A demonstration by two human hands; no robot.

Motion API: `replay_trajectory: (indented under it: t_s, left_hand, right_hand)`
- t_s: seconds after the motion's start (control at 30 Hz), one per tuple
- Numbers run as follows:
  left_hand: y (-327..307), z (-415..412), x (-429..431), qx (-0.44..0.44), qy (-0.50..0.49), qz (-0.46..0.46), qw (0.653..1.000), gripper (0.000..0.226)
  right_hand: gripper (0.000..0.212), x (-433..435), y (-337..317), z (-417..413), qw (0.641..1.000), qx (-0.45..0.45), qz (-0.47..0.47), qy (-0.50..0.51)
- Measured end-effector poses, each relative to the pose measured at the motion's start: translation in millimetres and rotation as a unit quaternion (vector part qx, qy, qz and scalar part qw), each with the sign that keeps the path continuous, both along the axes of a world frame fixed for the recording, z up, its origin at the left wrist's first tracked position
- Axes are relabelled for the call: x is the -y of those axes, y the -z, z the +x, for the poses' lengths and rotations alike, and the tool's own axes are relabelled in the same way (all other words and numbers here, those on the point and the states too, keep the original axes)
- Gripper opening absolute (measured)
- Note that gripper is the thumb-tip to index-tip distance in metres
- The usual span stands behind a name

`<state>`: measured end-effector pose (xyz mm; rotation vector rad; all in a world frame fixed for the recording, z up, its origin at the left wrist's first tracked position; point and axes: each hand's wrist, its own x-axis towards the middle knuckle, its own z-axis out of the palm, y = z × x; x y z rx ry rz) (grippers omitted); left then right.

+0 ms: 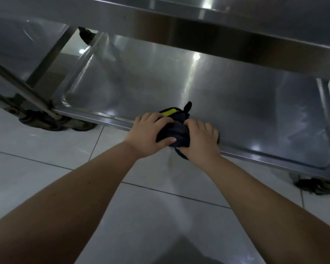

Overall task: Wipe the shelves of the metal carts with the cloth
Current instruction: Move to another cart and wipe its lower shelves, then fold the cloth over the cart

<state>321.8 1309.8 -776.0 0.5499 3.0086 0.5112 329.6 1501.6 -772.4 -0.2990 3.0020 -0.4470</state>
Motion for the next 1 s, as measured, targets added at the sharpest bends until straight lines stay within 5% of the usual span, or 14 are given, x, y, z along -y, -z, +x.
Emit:
replay_trajectory:
  t_s: [0.17, 0.4, 0.73, 1.0]
  left_hand:
    - [-15, 8, 10, 0.079, -0.019, 0.067, 0.994, 0.093]
    - [-58, 37, 26, 0.092, -0.029, -0.016, 0.995, 0.104]
    - [-134, 85, 75, 0.060, -0.157, 0.028, 0.985, 0.047]
    - [-281, 149, 133, 0.112, -0.169, 0.011, 0.979, 0.044]
  right_hand:
    - [0.044, 0, -16, 7, 0.997, -0.018, -0.006, -0.076]
    - [0.051, 23, -72, -3, 0.977, 0.045, -0.028, -0.205]
    - [0.052, 98, -165, 22, 0.958, 0.092, 0.040, -0.269]
    - [0.063, 154, -316, 62, 0.911, 0.171, 0.053, -0.371]
